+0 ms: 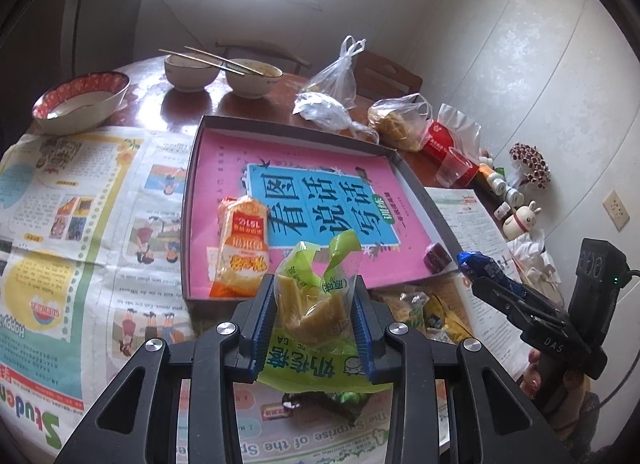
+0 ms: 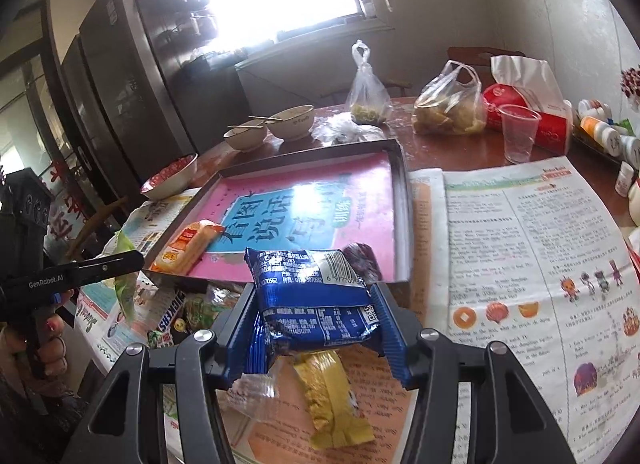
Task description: Organize snacks
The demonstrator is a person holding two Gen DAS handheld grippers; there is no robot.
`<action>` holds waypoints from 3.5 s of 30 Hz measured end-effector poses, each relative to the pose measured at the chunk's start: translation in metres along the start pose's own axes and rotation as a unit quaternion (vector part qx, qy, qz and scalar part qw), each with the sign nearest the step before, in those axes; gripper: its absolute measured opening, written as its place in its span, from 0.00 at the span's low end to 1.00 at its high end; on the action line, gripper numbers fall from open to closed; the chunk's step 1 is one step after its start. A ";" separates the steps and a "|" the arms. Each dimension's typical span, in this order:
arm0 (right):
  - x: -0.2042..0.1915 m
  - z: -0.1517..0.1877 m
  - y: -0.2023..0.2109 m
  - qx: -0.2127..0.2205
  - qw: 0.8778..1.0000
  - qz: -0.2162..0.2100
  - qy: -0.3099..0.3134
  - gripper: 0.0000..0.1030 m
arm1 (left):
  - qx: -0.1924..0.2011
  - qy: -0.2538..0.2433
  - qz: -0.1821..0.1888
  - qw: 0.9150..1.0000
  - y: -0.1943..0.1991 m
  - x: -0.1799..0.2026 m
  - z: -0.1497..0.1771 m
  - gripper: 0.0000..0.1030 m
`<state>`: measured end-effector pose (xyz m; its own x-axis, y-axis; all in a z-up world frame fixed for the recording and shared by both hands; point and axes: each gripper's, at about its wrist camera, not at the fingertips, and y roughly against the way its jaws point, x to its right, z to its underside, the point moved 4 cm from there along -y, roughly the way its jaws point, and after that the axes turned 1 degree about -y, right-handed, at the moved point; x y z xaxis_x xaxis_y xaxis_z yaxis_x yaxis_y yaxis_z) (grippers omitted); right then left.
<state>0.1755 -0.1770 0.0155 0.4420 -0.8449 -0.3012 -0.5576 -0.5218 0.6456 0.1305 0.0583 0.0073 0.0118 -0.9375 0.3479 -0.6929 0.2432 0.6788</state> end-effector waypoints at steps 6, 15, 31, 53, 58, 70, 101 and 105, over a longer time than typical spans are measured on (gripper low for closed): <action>-0.010 -0.014 0.001 0.013 1.000 -0.017 0.012 0.54 | 0.000 0.000 -0.004 1.000 -0.007 0.006 -0.009 0.35; -0.012 -0.035 -0.002 0.029 0.999 -0.013 0.008 0.54 | 0.008 -0.015 0.014 1.000 -0.016 0.022 -0.029 0.35; 0.004 -0.052 -0.015 0.036 0.999 -0.017 -0.010 0.54 | -0.002 -0.019 0.010 1.000 -0.042 0.035 -0.049 0.35; 0.036 -0.047 -0.032 0.018 0.999 0.013 -0.039 0.54 | -0.030 -0.021 -0.016 0.999 -0.081 0.034 -0.053 0.35; 0.037 -0.044 -0.038 0.014 0.999 0.019 -0.036 0.54 | -0.034 -0.025 -0.025 0.999 -0.089 0.033 -0.053 0.35; 0.011 -0.038 -0.050 0.012 1.000 0.024 0.014 0.54 | -0.038 -0.023 -0.045 0.998 -0.099 0.024 -0.052 0.35; -0.023 -0.018 -0.079 -0.026 0.998 0.008 0.061 0.55 | -0.048 -0.013 -0.056 0.997 -0.109 0.018 -0.048 0.36; -0.024 -0.018 -0.081 -0.029 0.997 0.013 0.067 0.55 | -0.050 -0.013 -0.057 0.997 -0.110 0.018 -0.048 0.36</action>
<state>0.2221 -0.1124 -0.0169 0.5198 -0.8328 -0.1902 -0.5305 -0.4892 0.6923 0.2412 0.0268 -0.0300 0.0678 -0.9662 0.2486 -0.6123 0.1565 0.7750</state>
